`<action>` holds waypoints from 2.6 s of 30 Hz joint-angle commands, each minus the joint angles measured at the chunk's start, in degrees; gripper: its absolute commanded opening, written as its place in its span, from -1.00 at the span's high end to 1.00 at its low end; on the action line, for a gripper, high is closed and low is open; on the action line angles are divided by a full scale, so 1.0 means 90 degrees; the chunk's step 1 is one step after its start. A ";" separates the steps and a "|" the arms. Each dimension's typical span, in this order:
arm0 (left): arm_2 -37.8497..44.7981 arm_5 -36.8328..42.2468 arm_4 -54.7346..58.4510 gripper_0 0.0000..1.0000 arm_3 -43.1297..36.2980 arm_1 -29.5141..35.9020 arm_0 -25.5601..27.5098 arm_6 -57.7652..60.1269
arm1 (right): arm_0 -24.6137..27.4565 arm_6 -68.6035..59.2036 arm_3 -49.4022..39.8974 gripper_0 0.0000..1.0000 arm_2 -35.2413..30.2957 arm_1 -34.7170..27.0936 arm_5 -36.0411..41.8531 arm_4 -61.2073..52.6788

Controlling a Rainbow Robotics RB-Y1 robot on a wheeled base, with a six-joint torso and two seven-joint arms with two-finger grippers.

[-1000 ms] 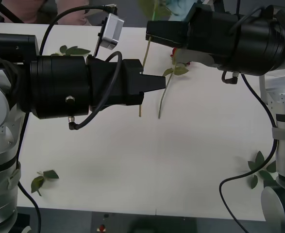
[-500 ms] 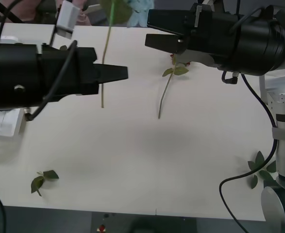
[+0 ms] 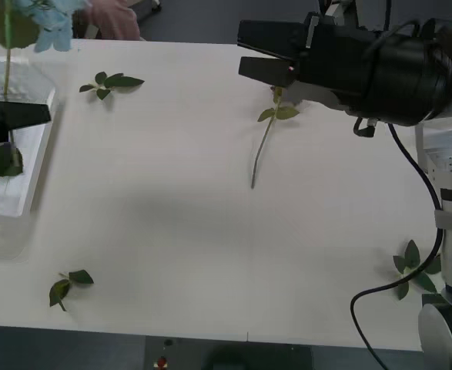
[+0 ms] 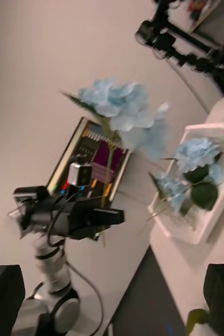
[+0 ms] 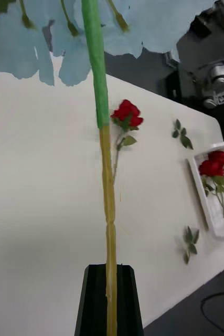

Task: Put the red flowers into the right box and the blue flowers into the left box

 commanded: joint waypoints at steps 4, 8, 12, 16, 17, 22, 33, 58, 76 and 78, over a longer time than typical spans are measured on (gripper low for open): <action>0.0286 -0.0082 -0.0730 1.00 0.0704 0.0392 0.0435 -0.0524 | -0.0030 -0.0506 -0.0267 -1.00 0.0093 -0.0687 -0.0236 0.1535; 0.0345 -0.0287 -0.1189 1.00 0.1202 0.0460 0.0523 -0.0846 | -0.0030 -0.1463 -0.0267 -1.00 0.0132 -0.0980 -0.0187 0.2326; 0.0345 -0.0492 -0.1589 1.00 0.1690 0.0519 0.0523 -0.1130 | -0.0069 -0.2508 -0.0257 -1.00 0.0142 -0.1185 0.0184 0.3146; 0.0286 -0.0677 -0.1853 1.00 0.2120 0.0626 0.0523 -0.1208 | -0.0235 -0.3328 0.0016 -1.00 0.0142 -0.1322 0.0643 0.3723; 0.0277 -0.0707 -0.1941 1.00 0.2257 0.0665 0.0533 -0.1237 | -0.0333 -0.3543 0.0153 -1.00 0.0142 -0.1342 0.0809 0.3889; 0.0237 -0.0824 -0.2273 1.00 0.2657 0.0704 0.0533 -0.1354 | -0.0851 -0.3992 0.0983 -1.00 0.0308 -0.1351 0.1151 0.4650; -0.0065 -0.1068 -0.2575 1.00 0.3340 0.0714 0.0533 -0.1657 | -0.1866 -0.4080 0.2819 -1.00 0.1060 -0.1215 0.0702 0.6183; -0.0251 -0.1302 -0.2927 -0.23 0.3350 0.0714 0.0680 -0.1930 | -0.3028 -0.4090 0.5661 -1.00 0.2202 -0.0199 -0.1632 0.8557; -0.0202 -0.1302 -0.2839 -0.92 0.3350 0.0714 0.0689 -0.2067 | -0.3028 -0.4139 0.6491 -1.00 0.2378 0.0621 -0.2374 0.9533; -0.0202 -0.1302 -0.2839 -0.96 0.3350 0.0714 0.0689 -0.2067 | -0.3019 -0.4168 0.6491 -1.00 0.2456 0.0660 -0.2404 0.9562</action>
